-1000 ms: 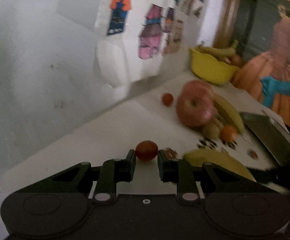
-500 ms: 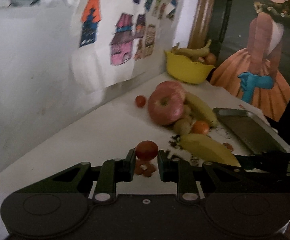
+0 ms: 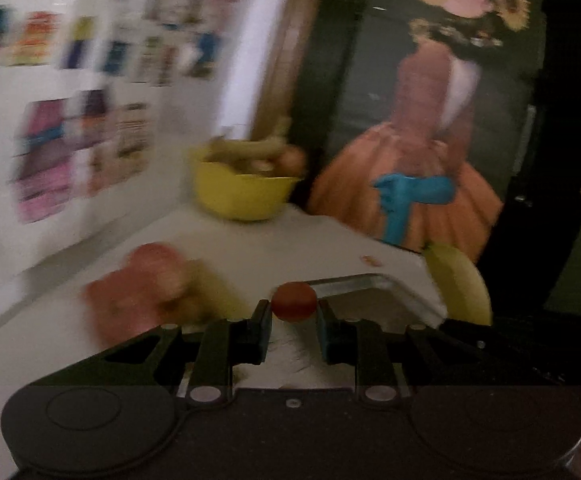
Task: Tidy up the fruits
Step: 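Carry the tomato and banana over the metal tray with both grippers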
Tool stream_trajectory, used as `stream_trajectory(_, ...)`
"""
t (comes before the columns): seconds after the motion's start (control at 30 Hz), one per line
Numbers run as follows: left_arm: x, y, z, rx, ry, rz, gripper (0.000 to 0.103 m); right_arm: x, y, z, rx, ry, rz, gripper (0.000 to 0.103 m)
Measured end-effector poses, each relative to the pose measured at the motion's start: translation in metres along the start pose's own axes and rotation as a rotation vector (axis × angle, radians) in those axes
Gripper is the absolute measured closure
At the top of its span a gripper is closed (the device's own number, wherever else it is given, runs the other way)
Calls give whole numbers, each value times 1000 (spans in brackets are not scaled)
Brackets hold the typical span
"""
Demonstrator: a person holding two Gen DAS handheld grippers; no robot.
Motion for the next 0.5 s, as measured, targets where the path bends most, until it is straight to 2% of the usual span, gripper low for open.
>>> stream_trajectory(0.17,15,50,-30,-69,32,-8,77,18,17,-40,-64,20,7,65)
stream_trajectory(0.27,16,80,-41,-98,32,13,77,22,32,-60,-93,44,23,65)
stream_trajectory(0.5,10,128,-40,-138,-24,65,77,18,66,-96,-117,114,73,65)
Point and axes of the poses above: each gripper's, at about its wrist camera, not at the fingertips, and y roughly the way its jaws point, z to its left, x to its top, the point moved 5 cm from there along y, roughly the way its jaws point, and after that the axes turned 8 degrees about y, right-handed, at the moved point
